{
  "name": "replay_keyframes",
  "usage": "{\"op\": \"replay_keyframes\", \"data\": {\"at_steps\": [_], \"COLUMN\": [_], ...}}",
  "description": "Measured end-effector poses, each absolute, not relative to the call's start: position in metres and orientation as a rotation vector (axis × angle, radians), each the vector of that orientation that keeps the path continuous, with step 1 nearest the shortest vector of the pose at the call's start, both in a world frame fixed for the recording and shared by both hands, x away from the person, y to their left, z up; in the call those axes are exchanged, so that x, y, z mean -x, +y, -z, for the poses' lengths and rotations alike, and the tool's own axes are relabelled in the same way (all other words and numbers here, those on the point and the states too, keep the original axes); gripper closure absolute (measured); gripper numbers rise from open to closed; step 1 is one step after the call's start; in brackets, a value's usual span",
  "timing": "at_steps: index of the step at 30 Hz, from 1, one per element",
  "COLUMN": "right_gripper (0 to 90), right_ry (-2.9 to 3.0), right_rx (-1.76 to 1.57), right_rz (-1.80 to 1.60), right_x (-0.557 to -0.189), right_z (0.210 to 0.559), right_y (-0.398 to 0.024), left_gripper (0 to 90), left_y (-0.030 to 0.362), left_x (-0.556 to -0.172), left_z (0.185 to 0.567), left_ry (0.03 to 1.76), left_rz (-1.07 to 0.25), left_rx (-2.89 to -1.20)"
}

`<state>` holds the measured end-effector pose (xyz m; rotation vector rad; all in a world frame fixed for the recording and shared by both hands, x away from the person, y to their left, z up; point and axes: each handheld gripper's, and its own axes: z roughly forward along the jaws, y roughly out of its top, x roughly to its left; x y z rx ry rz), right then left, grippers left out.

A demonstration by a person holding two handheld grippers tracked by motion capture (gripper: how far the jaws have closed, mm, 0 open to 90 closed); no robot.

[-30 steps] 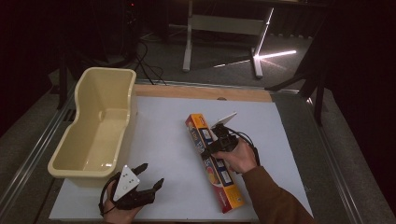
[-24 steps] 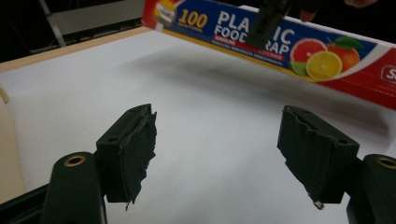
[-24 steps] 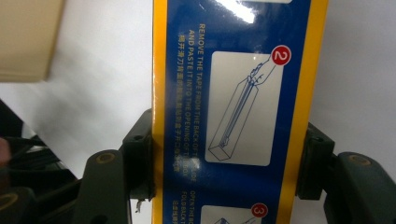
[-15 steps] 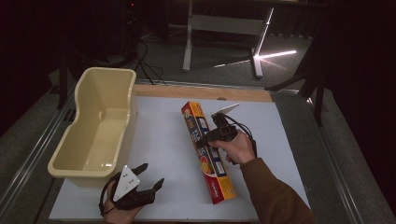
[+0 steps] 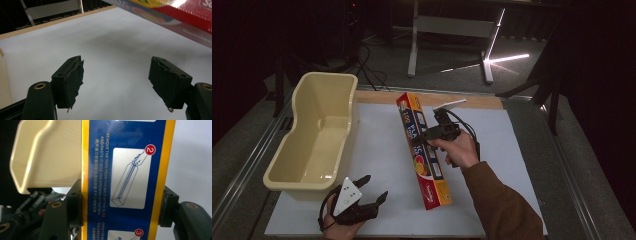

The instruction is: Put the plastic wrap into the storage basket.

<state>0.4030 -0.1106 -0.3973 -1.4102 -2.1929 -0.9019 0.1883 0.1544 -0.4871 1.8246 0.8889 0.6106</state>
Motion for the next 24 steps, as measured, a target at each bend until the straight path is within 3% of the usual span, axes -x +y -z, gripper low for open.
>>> {"op": "replay_keyframes", "data": {"at_steps": [24], "right_gripper": [38.8], "right_ry": [-2.113], "right_rx": [1.350], "right_rz": [1.040], "right_x": [-0.417], "right_z": [0.360], "right_y": [-0.063], "left_gripper": [27.3], "left_y": [0.155], "left_x": [-0.187], "left_z": [0.487], "left_ry": [0.891], "left_rz": [-0.611], "left_rx": [-1.813]}}
